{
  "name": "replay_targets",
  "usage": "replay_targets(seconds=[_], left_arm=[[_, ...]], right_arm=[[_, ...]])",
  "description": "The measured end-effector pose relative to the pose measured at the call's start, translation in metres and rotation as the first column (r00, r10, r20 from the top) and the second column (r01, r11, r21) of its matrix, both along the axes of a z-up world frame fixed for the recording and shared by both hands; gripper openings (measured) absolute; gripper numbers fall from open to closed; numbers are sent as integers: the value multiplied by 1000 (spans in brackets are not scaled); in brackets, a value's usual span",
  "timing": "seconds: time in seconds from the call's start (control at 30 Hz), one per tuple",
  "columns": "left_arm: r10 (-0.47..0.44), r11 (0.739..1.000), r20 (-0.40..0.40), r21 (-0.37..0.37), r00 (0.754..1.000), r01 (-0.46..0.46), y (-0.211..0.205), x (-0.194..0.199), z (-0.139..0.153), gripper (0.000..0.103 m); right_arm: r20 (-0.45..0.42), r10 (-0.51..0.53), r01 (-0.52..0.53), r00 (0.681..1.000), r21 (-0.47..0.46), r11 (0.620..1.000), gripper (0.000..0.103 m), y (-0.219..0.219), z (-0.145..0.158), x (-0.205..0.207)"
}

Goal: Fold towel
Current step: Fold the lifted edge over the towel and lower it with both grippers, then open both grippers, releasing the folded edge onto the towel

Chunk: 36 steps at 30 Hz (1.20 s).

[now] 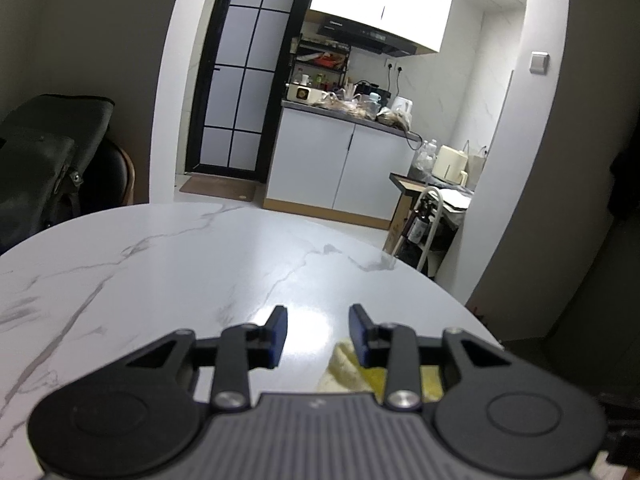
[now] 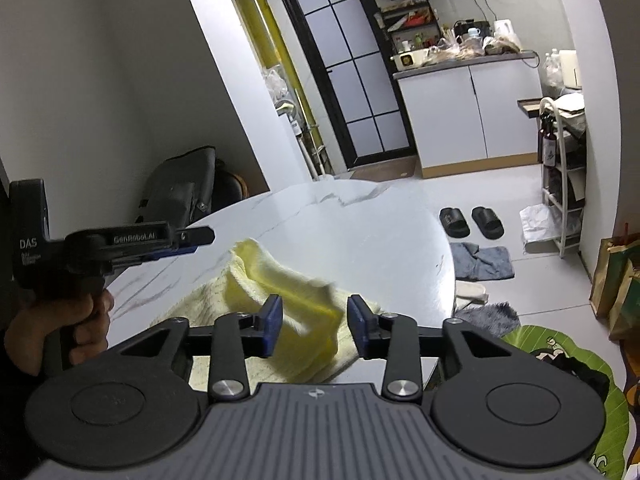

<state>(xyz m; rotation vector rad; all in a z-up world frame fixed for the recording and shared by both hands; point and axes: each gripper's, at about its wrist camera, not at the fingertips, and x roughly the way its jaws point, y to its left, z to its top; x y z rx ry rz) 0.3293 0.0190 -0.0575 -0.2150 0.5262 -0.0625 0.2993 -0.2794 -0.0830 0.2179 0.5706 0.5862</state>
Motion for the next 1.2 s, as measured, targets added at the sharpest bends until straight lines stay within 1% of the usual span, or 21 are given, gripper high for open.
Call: replay_targets(seconds=[0.27,0.5,0.6,0.7,0.9,1.2], left_arm=[[-48,998,-8,40,999,48,-14,-10,-2,36],[-65,997,-40,48,997,67,-16,-23,-14,36],[-80,995,-56,56,995,83,-17,-25,-16,36],[-103,992,-67,65,992,107,-20,-23,-17,36],[-119,990,-79,72,990,125,-22,-14,-19,36],[-144,984,-81,95,986,152,-28,2,-19,36]], right_arm=[[2,7,-7,1000,-2,1000,43,1,0,-7],[9,117,-117,993,-2,993,43,20,-2,-15],[-11,159,-159,987,-7,987,42,28,-8,-15],[-53,183,-183,982,2,983,42,35,-16,-9],[-47,180,-181,983,-15,983,42,40,-19,1],[-28,113,-114,993,-25,993,42,31,-18,21]])
